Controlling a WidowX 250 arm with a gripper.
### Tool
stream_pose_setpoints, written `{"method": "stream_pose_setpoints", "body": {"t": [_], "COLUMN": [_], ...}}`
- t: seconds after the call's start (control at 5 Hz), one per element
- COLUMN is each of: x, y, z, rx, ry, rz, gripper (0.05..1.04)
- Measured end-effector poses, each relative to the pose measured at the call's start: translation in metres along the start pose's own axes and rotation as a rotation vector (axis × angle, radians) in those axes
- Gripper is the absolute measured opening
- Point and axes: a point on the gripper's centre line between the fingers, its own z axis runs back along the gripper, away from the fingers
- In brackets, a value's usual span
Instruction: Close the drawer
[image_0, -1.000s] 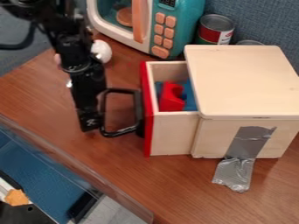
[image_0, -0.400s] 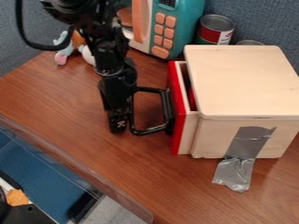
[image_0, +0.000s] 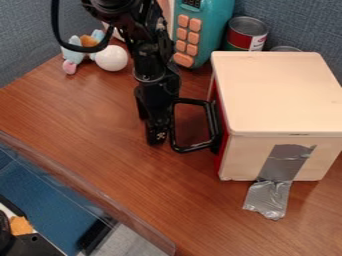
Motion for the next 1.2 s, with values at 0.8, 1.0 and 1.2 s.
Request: {"method": "stream_pose_setpoints", "body": {"t": [0.8,1.0,1.2], "x": [-0.074,-0.093,-0.111], "y": [0.012,-0.003,-0.017], "z": [0.084,0.121,0.143], "rx": [0.008,0.013,-0.005], "ry": [0.320,0.257,0.212], "rz": [0.479,0.469,0.458], "gripper": [1.000,1.000,1.000]}}
